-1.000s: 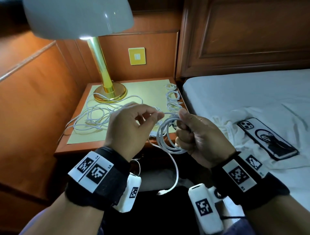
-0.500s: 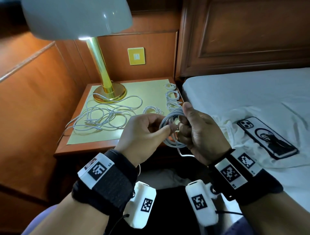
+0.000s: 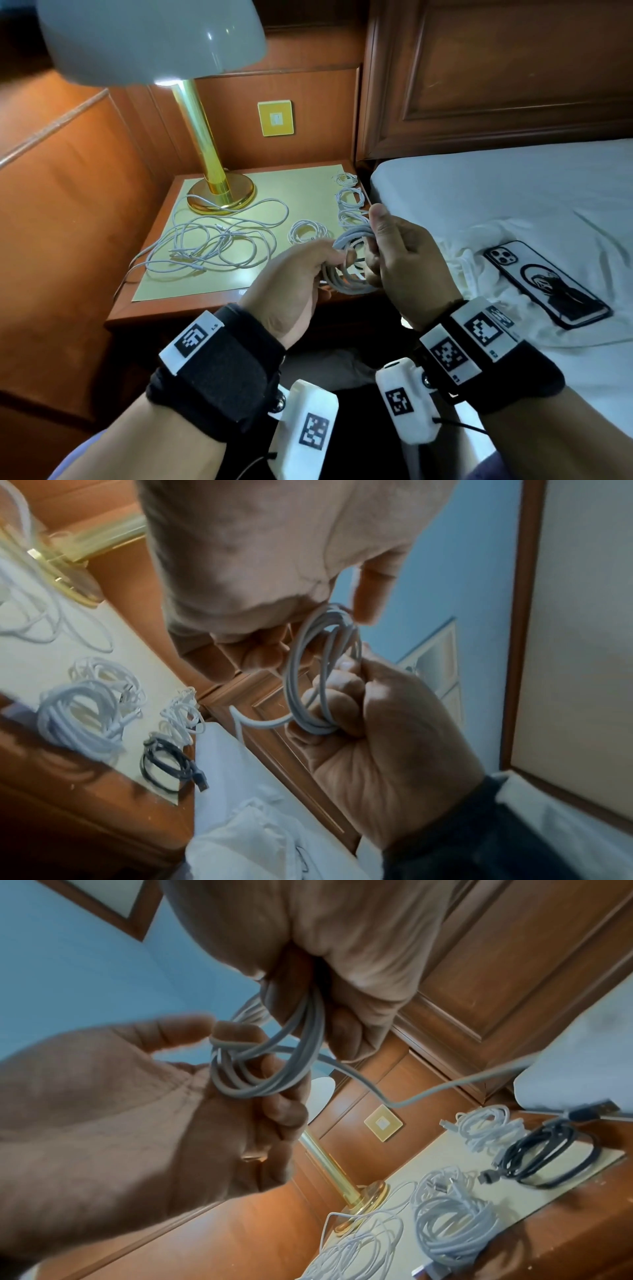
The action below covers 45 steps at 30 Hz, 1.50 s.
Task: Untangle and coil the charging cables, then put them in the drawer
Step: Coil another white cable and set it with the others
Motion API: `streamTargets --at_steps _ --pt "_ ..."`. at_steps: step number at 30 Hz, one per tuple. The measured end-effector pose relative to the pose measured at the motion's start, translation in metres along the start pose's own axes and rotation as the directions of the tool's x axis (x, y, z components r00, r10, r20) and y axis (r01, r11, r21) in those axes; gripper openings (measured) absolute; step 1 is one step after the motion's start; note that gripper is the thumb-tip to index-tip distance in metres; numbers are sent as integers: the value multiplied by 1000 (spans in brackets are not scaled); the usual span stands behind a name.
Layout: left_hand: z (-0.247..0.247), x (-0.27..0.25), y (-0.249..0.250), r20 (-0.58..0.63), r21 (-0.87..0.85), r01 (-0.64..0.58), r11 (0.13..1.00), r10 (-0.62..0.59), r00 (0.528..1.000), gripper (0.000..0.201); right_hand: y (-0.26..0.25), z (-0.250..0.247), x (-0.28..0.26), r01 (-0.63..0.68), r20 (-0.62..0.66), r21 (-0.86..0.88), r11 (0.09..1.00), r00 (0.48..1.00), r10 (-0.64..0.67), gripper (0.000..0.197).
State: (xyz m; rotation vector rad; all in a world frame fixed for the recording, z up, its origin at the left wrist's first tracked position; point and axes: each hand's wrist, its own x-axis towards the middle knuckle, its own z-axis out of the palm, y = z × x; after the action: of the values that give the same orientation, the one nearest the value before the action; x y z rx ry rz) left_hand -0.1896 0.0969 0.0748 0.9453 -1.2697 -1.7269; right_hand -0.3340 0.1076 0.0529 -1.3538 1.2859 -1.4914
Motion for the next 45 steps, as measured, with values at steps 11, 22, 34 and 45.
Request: streamTargets --at_steps 11,22,34,45 --pt "5 9 -4 -176 474 -72 877 174 969 4 9 -5 11 123 -21 -290 949 991 -135 51" --pt "-14 11 1 -201 541 -97 836 241 950 18 7 -18 13 333 -63 -551 765 898 -436 36" --pt "-50 5 7 -6 603 -196 773 250 968 23 -2 -44 17 88 -300 -267 960 939 -169 54" --pt "-30 -2 -11 13 806 -176 565 281 960 22 -11 -35 12 -180 -33 682 709 961 275 39"
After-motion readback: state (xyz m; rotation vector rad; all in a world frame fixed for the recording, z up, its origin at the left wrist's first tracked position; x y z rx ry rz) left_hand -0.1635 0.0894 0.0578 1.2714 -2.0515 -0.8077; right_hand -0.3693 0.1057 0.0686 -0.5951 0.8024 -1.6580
